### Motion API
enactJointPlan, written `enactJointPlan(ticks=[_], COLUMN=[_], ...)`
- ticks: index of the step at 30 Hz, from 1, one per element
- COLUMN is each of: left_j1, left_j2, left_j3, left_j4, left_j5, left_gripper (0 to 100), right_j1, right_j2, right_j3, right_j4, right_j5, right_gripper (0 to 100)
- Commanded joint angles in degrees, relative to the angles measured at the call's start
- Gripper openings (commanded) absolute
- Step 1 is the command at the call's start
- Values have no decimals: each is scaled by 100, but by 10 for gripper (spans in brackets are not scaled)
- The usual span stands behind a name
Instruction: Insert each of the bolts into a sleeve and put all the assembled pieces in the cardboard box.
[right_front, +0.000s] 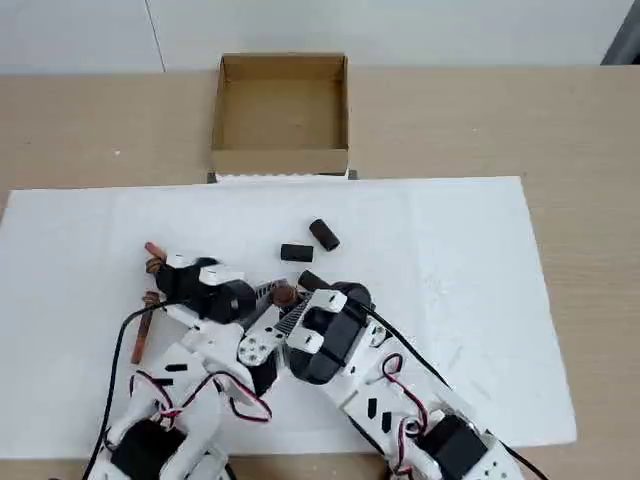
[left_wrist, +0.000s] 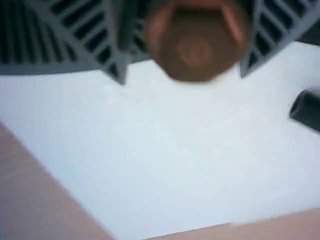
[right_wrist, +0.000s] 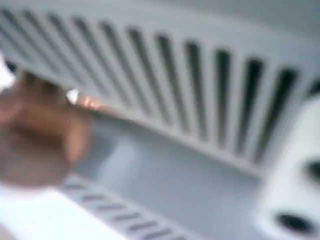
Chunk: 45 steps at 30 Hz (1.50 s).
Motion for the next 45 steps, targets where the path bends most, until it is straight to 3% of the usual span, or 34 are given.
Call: enactJointPlan(ticks=[1, 12, 17, 23, 29, 33, 38, 45], left_j1=[-141, -193, -897, -1837, -2673, -3130, -3200, -3200], left_j2=[-44, -35, -44, -44, -44, -44, -44, -44], left_j3=[-224, -892, -963, -919, -251, 233, 629, 998], left_j4=[44, 18, 9, 53, 53, 44, 44, 44], left_j5=[-18, -18, -35, -44, -1160, -1521, -1864, -1881], left_gripper=[156, 151, 2, 5, 5, 5, 5, 5], right_j1=[31, 40, 242, 1015, 1736, 2141, 2404, 2237], right_j2=[-92, -92, -92, -92, -92, -92, -31, 312], right_j3=[-88, 26, -9, 0, 158, 360, 501, -598], right_j4=[-163, -163, -163, -136, -127, -136, 66, 884], right_j5=[44, 18, 0, 0, 0, -18, -835, -1266], right_gripper=[2, 2, 2, 2, 4, 4, 3, 3])
